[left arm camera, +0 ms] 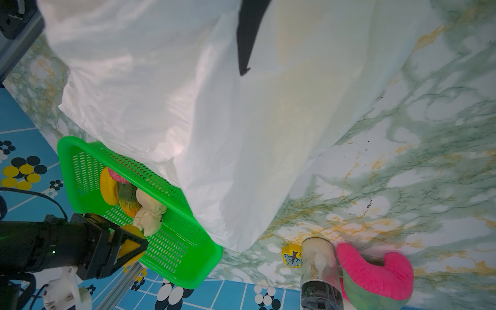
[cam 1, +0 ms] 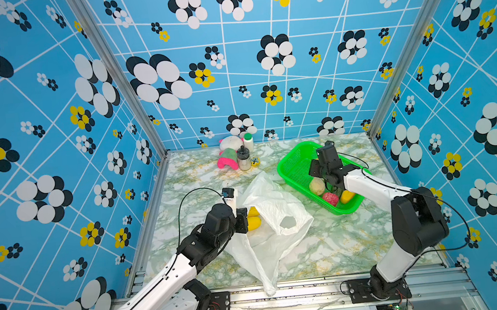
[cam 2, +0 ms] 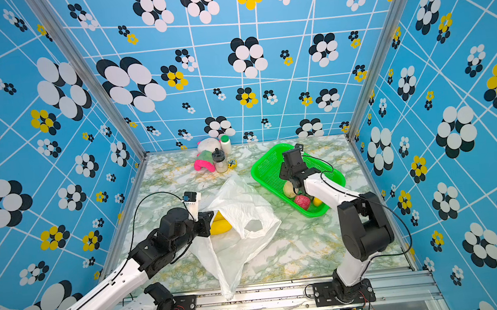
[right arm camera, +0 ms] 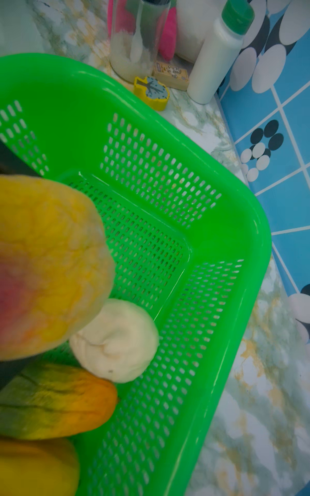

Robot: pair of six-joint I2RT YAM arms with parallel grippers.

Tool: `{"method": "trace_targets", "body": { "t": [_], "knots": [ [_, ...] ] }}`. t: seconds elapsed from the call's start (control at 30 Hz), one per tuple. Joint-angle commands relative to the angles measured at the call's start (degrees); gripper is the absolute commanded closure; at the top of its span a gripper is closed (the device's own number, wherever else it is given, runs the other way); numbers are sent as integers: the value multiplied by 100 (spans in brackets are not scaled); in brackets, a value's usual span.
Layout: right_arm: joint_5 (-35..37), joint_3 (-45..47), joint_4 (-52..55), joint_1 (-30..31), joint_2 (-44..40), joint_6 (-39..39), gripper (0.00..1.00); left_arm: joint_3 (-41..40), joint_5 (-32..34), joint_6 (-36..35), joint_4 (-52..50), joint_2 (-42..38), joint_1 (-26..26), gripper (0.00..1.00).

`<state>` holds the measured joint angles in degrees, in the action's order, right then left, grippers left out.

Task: Untie the knot of the plastic bag and take out the fruit
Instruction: Place the fruit in the basket.

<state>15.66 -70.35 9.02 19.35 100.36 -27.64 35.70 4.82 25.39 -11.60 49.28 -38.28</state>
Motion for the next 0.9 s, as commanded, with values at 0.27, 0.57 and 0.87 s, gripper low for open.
{"method": "trace_targets", "body": {
  "t": [0.27,0.57,0.87],
  "knots": [
    [-473,-1316,576,-20,1434,22,47,434,98,-125,-334,177,-21,100],
    [-400,-1200,654,-23,1491,39,32,264,160,-34,-364,-215,-21,100],
    [-640,-588,504,-21,582,-17,16,281,125,-39,-426,-304,-20,100]
  ]
}}
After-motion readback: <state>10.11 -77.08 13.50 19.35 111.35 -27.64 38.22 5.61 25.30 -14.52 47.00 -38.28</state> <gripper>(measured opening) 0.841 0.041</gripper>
